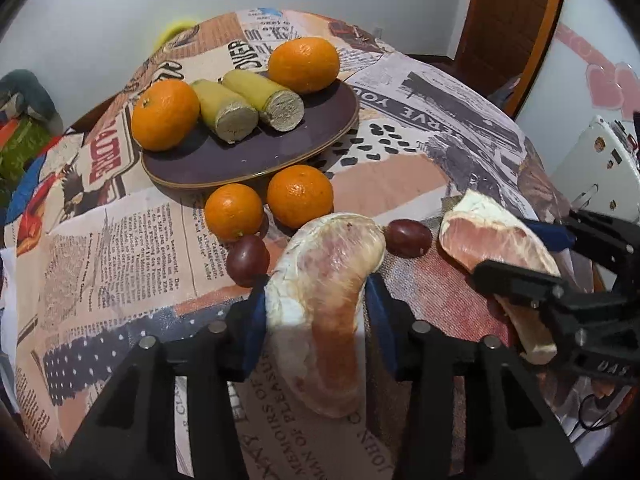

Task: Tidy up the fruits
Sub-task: 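Lift both pomelo segments and carry them toward the plate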

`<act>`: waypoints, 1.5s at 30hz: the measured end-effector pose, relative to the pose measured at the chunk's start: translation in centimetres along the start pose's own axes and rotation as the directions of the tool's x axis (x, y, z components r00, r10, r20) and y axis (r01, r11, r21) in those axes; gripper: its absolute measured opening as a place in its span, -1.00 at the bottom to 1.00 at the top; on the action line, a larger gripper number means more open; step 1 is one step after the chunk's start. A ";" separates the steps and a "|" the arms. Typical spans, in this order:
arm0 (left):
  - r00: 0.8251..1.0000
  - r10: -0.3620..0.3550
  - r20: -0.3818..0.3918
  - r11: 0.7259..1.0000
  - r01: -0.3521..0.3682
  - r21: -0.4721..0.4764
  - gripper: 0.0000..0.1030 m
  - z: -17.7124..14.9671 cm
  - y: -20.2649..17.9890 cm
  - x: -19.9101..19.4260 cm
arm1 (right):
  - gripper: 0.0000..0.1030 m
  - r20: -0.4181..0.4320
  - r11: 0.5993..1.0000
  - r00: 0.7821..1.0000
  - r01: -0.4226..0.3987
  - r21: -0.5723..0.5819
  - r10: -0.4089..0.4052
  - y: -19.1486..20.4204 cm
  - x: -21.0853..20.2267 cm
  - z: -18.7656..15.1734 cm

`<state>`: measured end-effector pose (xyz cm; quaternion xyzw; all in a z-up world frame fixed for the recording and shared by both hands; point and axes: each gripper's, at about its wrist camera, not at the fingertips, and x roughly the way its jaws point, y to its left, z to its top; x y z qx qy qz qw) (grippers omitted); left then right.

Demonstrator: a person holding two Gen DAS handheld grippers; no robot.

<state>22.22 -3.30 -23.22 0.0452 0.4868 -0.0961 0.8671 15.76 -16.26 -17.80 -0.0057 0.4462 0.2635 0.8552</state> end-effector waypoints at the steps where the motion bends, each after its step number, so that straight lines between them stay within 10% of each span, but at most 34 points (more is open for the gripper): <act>1: 1.000 -0.002 0.002 1.000 0.002 -0.003 -0.14 -0.1 0.0 -0.2 | -0.15 0.002 1.000 1.000 0.003 -0.001 -0.003 0.0 -0.1 0.0; 45: 0.963 0.085 0.255 0.979 -0.033 -0.203 -0.16 4.7 8.5 -7.7 | -0.68 0.170 0.996 0.985 0.016 -0.088 -0.001 1.2 -2.6 8.0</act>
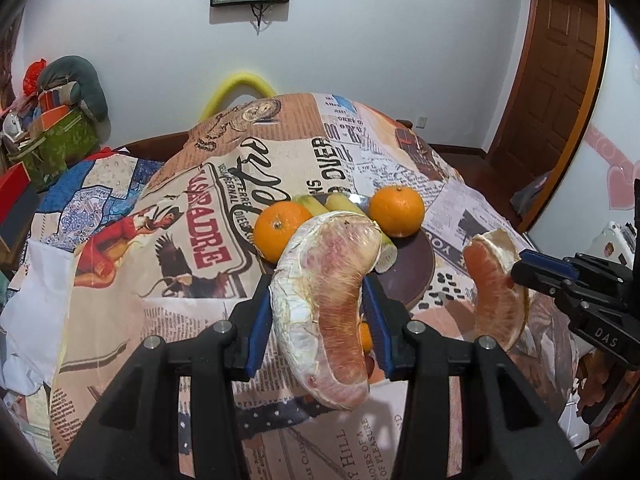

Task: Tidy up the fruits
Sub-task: 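Lift both pomelo segments and carry them toward the plate, then lay the left tool's segment on the plate while the right tool lays its segment beside it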

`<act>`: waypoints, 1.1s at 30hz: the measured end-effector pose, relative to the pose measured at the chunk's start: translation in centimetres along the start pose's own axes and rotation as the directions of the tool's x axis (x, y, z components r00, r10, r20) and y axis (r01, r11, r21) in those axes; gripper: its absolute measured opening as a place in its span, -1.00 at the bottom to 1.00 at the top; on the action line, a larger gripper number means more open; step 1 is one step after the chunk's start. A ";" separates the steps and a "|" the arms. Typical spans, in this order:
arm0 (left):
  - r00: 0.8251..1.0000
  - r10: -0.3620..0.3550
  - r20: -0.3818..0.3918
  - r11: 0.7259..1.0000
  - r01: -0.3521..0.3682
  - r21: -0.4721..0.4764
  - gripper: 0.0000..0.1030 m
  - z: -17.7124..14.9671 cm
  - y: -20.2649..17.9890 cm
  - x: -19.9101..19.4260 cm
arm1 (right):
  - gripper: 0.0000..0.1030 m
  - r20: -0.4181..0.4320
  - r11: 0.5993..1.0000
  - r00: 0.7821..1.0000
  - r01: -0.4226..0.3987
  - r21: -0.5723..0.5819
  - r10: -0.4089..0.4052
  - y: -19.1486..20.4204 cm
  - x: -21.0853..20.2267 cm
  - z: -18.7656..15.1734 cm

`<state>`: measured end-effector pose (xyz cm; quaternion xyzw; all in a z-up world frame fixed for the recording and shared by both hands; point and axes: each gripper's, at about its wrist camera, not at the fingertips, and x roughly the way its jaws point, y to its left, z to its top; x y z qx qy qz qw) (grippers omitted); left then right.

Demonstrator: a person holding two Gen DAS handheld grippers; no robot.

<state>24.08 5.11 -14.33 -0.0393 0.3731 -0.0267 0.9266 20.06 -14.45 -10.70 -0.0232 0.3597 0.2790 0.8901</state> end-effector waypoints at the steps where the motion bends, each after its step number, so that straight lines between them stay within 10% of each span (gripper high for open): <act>1: 1.000 0.000 0.002 1.000 0.000 0.000 -0.16 0.2 0.0 0.0 | -0.68 0.005 1.000 1.000 0.001 -0.001 -0.001 -0.1 0.0 0.2; 33: 1.000 0.013 0.023 1.000 -0.013 0.014 -0.16 4.1 1.1 5.9 | -0.68 0.019 0.992 0.997 -0.070 -0.109 0.072 1.4 6.8 6.0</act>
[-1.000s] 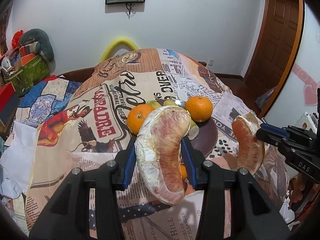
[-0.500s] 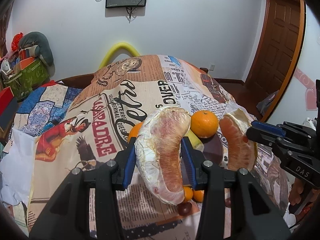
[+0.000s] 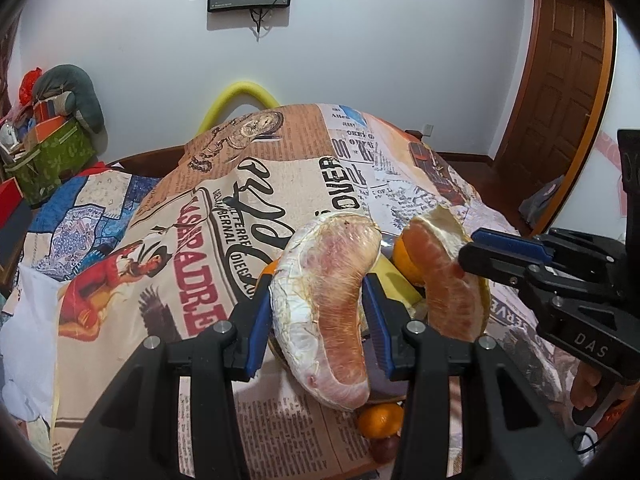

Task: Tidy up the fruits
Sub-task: 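Lay the left tool's segment on the plate while the right tool lays its segment beside it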

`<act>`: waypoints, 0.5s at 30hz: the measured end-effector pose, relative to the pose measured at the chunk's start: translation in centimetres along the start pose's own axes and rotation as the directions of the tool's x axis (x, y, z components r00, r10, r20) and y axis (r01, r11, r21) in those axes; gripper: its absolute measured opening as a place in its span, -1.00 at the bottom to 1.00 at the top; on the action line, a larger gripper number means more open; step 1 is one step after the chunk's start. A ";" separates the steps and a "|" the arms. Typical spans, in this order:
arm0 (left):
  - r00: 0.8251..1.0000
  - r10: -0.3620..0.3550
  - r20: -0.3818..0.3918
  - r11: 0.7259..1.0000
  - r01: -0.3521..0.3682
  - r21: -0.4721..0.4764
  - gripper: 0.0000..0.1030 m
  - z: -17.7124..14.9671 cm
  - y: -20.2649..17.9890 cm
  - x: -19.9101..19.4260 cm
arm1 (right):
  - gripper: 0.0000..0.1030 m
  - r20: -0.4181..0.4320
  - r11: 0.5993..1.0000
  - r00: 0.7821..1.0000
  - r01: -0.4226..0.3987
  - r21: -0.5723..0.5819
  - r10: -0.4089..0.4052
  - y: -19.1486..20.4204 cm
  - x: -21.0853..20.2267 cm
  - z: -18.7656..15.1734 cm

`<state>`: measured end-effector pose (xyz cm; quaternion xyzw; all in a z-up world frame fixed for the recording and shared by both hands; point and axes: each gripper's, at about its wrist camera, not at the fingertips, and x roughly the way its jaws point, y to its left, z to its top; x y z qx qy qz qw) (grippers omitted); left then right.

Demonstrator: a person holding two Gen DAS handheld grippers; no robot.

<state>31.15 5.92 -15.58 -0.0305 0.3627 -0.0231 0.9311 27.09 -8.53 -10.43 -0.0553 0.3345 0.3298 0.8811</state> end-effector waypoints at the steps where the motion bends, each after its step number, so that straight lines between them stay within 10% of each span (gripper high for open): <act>1: 1.000 0.000 -0.003 1.000 0.000 0.002 -0.16 0.0 -0.1 0.3 | -0.68 -0.005 1.000 1.000 0.003 -0.004 -0.003 -0.1 0.3 0.0; 15: 0.999 0.019 -0.041 1.000 -0.018 0.021 -0.15 -0.6 -0.7 3.5 | -0.69 -0.023 0.999 0.999 0.039 0.014 -0.039 -2.3 1.7 -0.4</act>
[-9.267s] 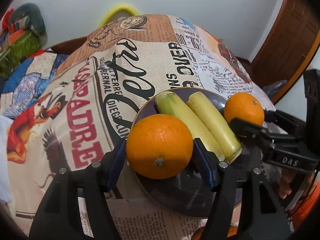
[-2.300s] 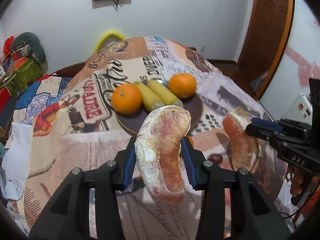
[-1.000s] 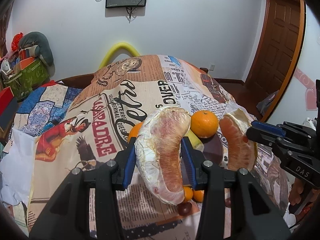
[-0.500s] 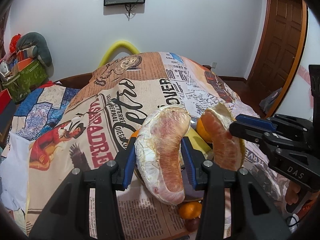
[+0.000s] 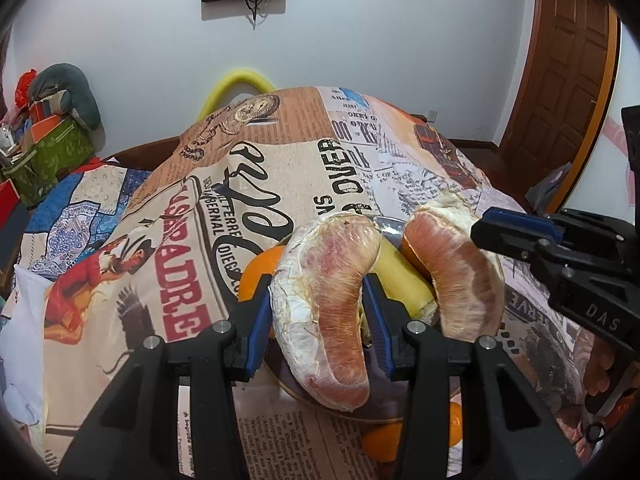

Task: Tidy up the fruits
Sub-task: 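Lay the left tool's segment on the plate while the right tool lays its segment beside it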

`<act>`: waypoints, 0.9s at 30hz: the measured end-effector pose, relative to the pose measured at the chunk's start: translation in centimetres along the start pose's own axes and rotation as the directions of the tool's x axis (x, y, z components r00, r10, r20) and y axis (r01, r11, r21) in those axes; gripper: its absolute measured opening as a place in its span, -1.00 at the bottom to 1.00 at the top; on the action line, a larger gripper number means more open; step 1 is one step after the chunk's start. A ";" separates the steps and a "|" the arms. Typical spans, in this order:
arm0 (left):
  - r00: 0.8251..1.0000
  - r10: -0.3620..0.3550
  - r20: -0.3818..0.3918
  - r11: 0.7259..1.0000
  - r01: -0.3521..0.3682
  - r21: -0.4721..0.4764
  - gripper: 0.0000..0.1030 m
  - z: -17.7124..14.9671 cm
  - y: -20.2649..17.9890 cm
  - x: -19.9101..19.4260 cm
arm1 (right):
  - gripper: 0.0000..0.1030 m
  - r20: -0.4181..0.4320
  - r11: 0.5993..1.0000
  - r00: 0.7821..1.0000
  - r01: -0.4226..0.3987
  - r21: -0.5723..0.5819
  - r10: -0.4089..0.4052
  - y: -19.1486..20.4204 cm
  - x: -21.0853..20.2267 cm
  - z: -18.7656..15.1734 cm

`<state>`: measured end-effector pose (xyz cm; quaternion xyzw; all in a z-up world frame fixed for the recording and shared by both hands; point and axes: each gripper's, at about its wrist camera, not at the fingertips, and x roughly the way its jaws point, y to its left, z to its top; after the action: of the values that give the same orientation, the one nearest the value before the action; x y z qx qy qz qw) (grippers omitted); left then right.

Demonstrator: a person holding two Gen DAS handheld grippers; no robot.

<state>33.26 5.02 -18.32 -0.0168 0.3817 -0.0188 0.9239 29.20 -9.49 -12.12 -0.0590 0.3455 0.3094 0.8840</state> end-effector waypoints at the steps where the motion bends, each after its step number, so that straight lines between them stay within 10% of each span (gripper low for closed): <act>1: 1.000 0.001 -0.004 1.000 -0.001 0.002 -0.15 0.0 -0.1 0.2 | -0.69 -0.004 1.000 1.000 0.004 0.002 -0.004 -0.2 0.1 0.0; 11: 0.999 0.000 0.033 0.999 -0.002 0.043 -0.12 0.3 -1.3 -0.5 | -0.68 -0.020 1.000 1.000 0.008 -0.004 -0.008 -0.6 0.4 -0.5; 27: 0.999 0.004 0.040 1.000 -0.005 0.024 -0.12 -0.2 -1.5 -4.8 | -0.03 -0.006 0.999 0.999 0.039 0.016 -0.039 0.1 -2.9 -1.3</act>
<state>29.69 3.71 -15.03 -0.0050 0.3632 -0.0211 0.9315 26.73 -11.31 -11.16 -0.0593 0.3493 0.2893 0.8893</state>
